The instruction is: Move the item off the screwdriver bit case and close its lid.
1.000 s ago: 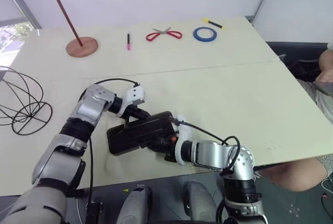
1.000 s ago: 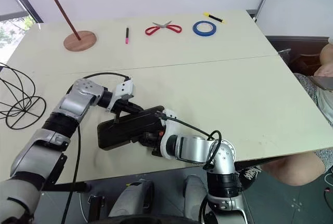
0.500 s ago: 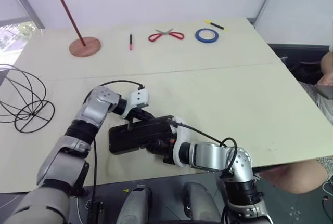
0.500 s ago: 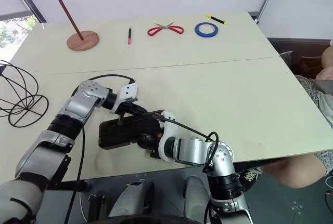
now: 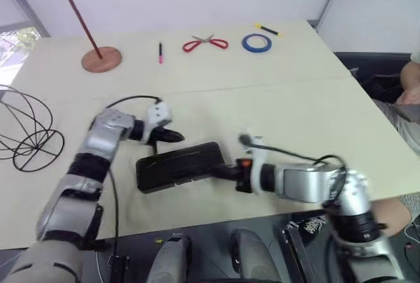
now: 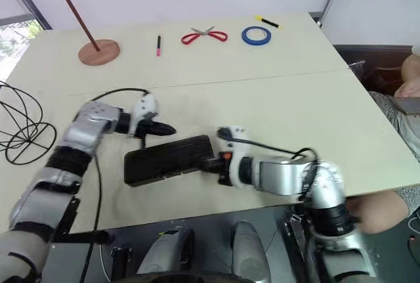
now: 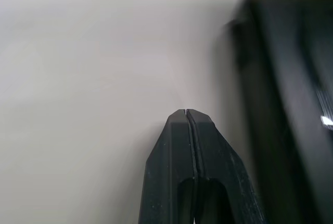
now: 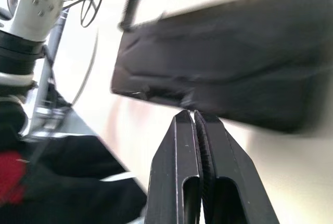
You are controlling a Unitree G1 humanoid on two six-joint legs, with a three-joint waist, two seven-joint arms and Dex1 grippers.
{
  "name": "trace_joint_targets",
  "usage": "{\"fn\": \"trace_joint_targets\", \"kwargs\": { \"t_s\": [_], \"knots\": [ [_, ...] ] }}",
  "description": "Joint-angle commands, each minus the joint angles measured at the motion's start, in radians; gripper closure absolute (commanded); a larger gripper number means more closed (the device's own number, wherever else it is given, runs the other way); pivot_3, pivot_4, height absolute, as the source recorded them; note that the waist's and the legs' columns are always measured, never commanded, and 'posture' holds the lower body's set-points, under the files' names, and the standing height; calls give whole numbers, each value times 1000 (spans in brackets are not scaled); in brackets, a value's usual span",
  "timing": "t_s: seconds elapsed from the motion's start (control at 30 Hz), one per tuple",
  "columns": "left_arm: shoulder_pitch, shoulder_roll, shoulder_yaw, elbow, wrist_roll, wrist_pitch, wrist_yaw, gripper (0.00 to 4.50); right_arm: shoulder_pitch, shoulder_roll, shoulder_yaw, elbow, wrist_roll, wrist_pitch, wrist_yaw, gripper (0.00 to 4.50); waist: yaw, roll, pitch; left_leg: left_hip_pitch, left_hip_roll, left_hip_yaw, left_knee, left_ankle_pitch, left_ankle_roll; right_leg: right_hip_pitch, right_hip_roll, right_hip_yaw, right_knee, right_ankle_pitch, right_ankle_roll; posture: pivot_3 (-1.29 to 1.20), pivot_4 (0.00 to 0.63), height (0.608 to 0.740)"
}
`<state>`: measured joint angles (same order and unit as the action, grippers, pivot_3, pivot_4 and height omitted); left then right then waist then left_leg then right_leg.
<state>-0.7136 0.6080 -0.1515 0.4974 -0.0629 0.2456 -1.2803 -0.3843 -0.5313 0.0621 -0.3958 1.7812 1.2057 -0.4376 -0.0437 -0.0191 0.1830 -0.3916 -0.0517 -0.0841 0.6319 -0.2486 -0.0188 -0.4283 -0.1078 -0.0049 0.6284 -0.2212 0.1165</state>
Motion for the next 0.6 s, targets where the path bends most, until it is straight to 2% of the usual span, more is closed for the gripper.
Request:
{"fn": "trace_joint_targets", "kwargs": {
  "t_s": [0.03, 0.17, 0.3, 0.53, 0.6],
  "knots": [
    [74, 31, 100, -203, -91, 130, 55, 4500, -30, -103, -13, -107, -15, 39, 202, 4417, 4, 1, 1, 0, 0, 0, 0, 0, 0, 0, 0, 0, 0, 0, 0, 0, 150, 740],
    [178, 69, 255, -445, -205, 330, 161, 4500, -96, -270, -68, -144, -173, 43, 450, 4417, 11, 0, 2, -2, 3, 1, 3, 0, 0, 1, -1, 0, -2, 0, 0, 0, 150, 740],
    [284, 77, 384, -667, -317, 488, 263, 4500, -156, -392, -62, -129, -395, -14, 670, 4417, 23, 0, 2, -3, 4, 1, 4, 0, 0, 2, 0, 0, -6, 0, 0, 0, 150, 740],
    [471, 28, 588, -1011, -585, 747, 421, 4500, -171, -503, -55, -86, -641, -105, 949, 4417, 33, -1, 2, -3, 5, 2, 1, 0, 0, 2, 1, 0, -10, 0, 0, 0, 150, 740],
    [495, 7, 612, -1069, -647, 788, 472, 4500, -170, -517, -56, -62, -696, -131, 1011, 4417, 34, -1, 2, -3, 5, 2, 1, 0, 0, 2, 1, 0, -11, 1, 0, 0, 150, 740]
  ]
}}
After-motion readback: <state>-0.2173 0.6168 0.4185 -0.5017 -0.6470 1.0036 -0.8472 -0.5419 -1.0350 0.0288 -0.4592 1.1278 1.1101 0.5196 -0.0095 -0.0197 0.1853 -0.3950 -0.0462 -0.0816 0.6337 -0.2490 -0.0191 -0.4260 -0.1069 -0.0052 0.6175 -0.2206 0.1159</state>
